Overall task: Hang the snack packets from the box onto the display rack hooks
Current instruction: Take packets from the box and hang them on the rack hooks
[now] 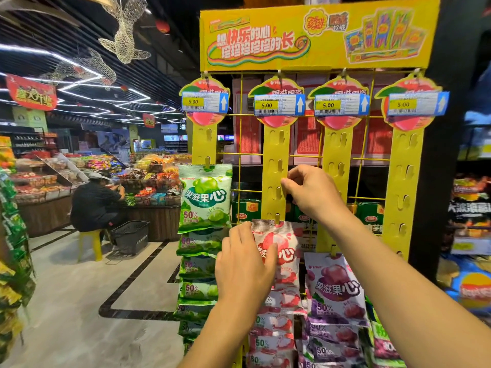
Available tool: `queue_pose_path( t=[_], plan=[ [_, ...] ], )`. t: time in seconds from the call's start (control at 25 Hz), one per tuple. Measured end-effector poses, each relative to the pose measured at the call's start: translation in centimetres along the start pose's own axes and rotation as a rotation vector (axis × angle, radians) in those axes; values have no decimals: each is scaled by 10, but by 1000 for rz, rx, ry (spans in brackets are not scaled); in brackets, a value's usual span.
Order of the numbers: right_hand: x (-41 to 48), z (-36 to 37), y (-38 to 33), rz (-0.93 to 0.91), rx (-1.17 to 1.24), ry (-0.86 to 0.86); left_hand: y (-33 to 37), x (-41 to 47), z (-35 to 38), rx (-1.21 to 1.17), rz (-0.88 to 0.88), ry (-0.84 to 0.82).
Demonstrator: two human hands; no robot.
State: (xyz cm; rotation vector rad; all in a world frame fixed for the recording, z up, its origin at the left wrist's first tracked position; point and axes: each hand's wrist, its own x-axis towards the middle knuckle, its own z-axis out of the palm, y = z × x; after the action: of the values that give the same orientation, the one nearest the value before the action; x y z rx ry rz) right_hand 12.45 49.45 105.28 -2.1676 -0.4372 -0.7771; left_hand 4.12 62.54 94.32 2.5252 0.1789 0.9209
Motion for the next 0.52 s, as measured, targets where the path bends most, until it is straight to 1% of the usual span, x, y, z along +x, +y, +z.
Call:
queue_pose_path(
  t=[0.12, 0.2, 0.24, 0.32, 0.4, 0.52],
  plan=[
    [-25, -2, -4, -16, -52, 46, -4, -6, -12, 49, 91, -32],
    [-50, -3, -3, -58, -190, 37, -10, -9, -14, 96, 142, -60],
    [-61, -3, -1, -68, -278, 20, -13, -9, -14, 123, 153, -65],
    [-83, -3, 5, -31, -430, -36, -19, -13, -16, 150, 156, -62],
    [-103, -6, 13, 14, -538, -81, -22, -20, -17, 163, 169, -51],
    [-132, -16, 29, 63, -655, -146, -12, -35, -14, 165, 243, -64]
  ],
)
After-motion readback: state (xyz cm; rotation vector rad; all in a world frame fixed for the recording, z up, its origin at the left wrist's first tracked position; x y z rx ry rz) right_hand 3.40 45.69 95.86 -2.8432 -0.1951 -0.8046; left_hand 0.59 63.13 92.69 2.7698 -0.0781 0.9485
